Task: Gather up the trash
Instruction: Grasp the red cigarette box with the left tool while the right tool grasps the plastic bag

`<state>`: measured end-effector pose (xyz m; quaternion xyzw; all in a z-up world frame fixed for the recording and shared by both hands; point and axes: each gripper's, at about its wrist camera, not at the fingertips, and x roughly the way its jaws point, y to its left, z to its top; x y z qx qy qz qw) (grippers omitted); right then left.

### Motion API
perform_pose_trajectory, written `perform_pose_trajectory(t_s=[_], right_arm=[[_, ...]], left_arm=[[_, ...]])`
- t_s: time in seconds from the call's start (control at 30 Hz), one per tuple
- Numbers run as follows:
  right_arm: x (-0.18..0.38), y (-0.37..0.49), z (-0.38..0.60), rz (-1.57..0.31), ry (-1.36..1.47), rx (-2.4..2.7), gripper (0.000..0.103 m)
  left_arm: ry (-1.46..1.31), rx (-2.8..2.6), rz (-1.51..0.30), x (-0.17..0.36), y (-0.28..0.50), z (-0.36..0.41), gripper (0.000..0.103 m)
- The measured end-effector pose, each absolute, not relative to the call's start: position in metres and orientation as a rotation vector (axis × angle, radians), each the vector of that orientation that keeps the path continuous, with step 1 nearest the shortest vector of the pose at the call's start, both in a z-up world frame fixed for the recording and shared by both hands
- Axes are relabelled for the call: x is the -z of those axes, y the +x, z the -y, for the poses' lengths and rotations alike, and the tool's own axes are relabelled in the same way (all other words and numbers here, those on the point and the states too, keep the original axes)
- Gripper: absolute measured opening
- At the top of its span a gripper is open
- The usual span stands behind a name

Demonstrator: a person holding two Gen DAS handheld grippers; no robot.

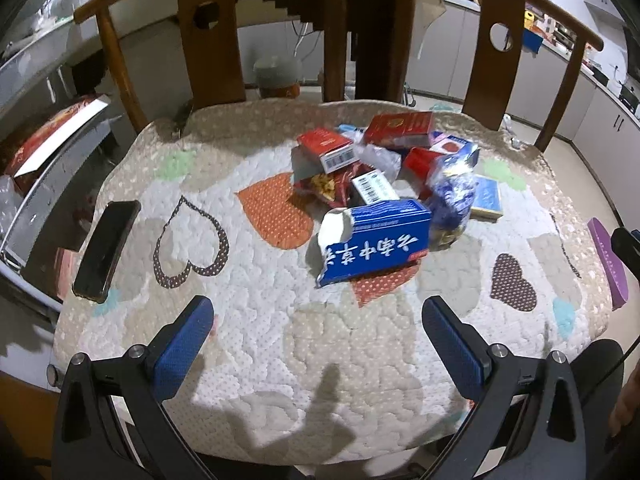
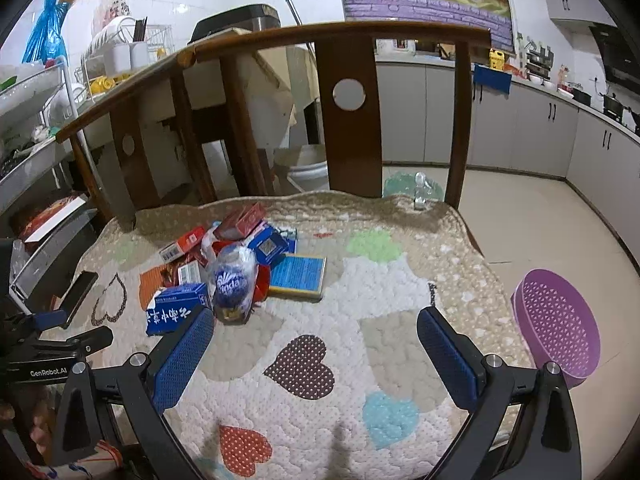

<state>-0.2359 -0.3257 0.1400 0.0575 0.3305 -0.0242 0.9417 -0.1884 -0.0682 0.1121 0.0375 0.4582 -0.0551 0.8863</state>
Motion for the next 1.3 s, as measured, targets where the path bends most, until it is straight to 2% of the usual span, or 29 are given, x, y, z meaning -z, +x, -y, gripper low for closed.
perform_pose_trajectory(t_s=[0.37, 0.7, 0.97, 1.13, 1.23, 1.27, 1.3], right_arm=[[-0.104, -0.207, 0.335, -0.779, 0.177, 0.007, 0.103], [-0.086, -0.158, 0.325, -0.85, 0.229, -0.143, 0.101], [-0.078, -0.11, 0.301, -0.888, 0.256, -0.248, 0.095], [-0.064, -0.083, 0.289, -0.927, 0.269, -0.257, 0.088], [-0.056, -0.074, 0.283, -0.943, 0.282, -0.252, 0.083], [-0.053, -0.072, 0.281, -0.95, 0.286, -0.252, 0.081], [-0.052, -0.071, 0.281, -0.955, 0.287, -0.249, 0.078]], left_arm=[[0.055, 0.105, -0.969, -0.109, -0.15, 0.045, 0.103], [-0.05, 0.206, -1.005, -0.118, -0.056, 0.056, 0.103], [-0.269, 0.258, -1.177, -0.077, 0.026, 0.048, 0.103], [-0.273, 0.273, -1.237, -0.058, 0.047, 0.056, 0.101], [-0.272, 0.275, -1.282, -0.048, 0.051, 0.062, 0.076], [-0.277, 0.27, -1.298, -0.044, 0.05, 0.063, 0.056], [-0.284, 0.26, -1.312, -0.041, 0.051, 0.062, 0.039]])
